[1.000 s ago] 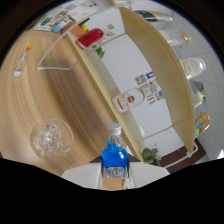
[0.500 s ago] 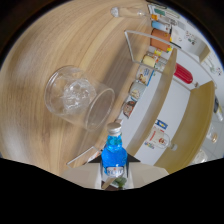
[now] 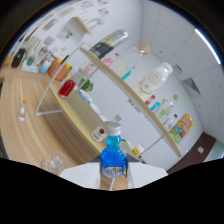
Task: Make me a cup of Mount Fuji.
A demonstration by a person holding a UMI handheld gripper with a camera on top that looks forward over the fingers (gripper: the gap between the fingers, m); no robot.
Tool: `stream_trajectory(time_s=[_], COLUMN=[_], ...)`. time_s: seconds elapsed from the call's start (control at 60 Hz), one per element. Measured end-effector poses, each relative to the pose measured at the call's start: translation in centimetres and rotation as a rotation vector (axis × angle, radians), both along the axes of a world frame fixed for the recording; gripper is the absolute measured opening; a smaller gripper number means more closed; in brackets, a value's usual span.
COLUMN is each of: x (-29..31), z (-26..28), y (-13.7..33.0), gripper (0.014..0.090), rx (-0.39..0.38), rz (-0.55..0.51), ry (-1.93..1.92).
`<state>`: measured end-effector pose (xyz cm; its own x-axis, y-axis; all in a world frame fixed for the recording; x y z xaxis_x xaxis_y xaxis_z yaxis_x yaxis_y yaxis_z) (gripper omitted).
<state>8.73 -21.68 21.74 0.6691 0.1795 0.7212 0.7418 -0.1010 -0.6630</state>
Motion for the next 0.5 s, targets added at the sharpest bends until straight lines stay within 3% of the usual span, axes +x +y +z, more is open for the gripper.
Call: stream_trajectory(time_s=[0.2,0.5], x=[5.7,16.3], z=[-0.2,-14.2], y=[-1.0,-1.0], gripper=[0.0357,0.0356], rx=[-0.007,-0.221], rz=[-0.128,-0.324], ry=[0.574,0.704])
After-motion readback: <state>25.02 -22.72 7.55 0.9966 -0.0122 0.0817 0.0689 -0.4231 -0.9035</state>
